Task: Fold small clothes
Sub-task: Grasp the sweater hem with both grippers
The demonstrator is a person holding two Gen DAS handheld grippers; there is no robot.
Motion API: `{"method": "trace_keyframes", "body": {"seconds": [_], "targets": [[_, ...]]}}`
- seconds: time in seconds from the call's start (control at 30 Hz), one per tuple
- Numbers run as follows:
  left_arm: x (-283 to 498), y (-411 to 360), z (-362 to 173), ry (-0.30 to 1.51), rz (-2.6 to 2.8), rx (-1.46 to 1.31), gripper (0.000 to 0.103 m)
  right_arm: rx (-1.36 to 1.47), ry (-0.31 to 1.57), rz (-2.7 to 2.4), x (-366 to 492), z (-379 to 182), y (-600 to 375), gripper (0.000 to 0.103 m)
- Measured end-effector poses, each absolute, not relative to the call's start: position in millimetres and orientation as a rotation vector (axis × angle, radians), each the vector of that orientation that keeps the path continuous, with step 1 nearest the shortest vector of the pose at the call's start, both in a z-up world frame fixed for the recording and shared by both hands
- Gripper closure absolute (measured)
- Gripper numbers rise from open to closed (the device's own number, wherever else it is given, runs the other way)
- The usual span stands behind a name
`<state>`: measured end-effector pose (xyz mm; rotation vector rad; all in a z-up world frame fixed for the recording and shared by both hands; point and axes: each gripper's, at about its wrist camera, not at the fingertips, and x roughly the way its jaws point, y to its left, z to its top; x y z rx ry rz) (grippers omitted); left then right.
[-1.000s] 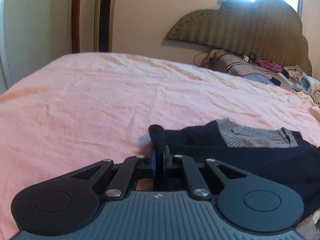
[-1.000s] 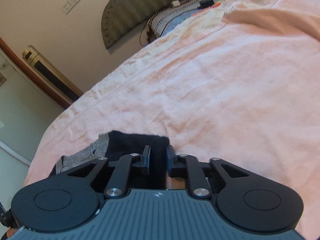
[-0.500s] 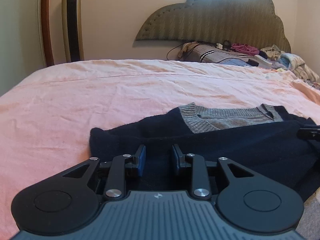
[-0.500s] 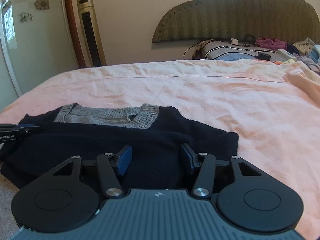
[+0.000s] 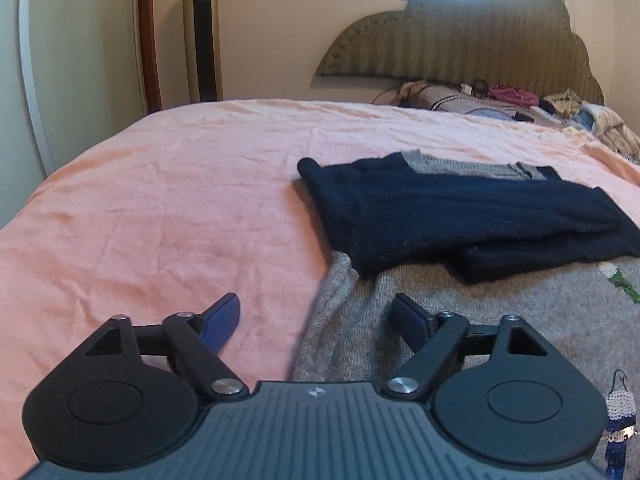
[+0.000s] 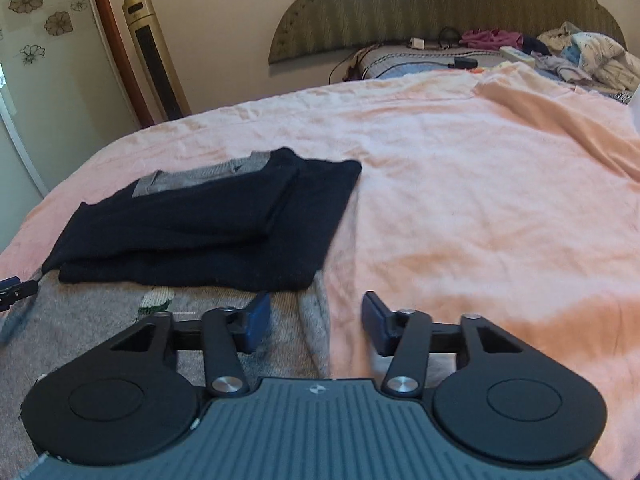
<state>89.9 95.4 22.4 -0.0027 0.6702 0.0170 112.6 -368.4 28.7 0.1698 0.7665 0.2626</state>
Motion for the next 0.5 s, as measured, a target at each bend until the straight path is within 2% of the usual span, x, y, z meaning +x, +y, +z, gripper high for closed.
{"method": "trace_keyframes", "body": {"seconds": [0.03,0.07,0.1,0.13,0.3,0.37,0.4,0.43,0.47,0.5], "targets": [[95,96,22,0.681,0.011,-0.012,0.045,0.161,0.769,0.261,115,24,-364,0.068],[99,96,21,0.676,0.002,-0.006,0.058,0.130,0.751,0.248,116,22,-361,0.073],[99,96,22,0.666,-0.006,0.015,0.085,0.111,0.753,0.222,117,22,-360,0.091],[100,95,23,0.665,0.025,0.060,0.101,0.140,0.761,0.217,119,23,-367,0.097],[90,102,17,0.643,0.005,0.085,0.099,0.278,0.754,0.203,111,15,-397,0.100],[86,101,20,0.651,0.008,0.053,0.099,0.300,0.763,0.213,107,19,-394,0.087],[82,102,23,0.666,0.005,0.020,0.097,0.329,0.768,0.224,103,22,-394,0.066],[76,104,26,0.681,0.002,-0.008,0.094,0.352,0.765,0.236,97,26,-395,0.040],[68,107,28,0.696,0.001,-0.034,0.082,0.357,0.755,0.247,87,30,-395,0.030],[59,109,29,0.709,0.004,-0.055,0.058,0.352,0.757,0.255,80,32,-395,0.023]]}}
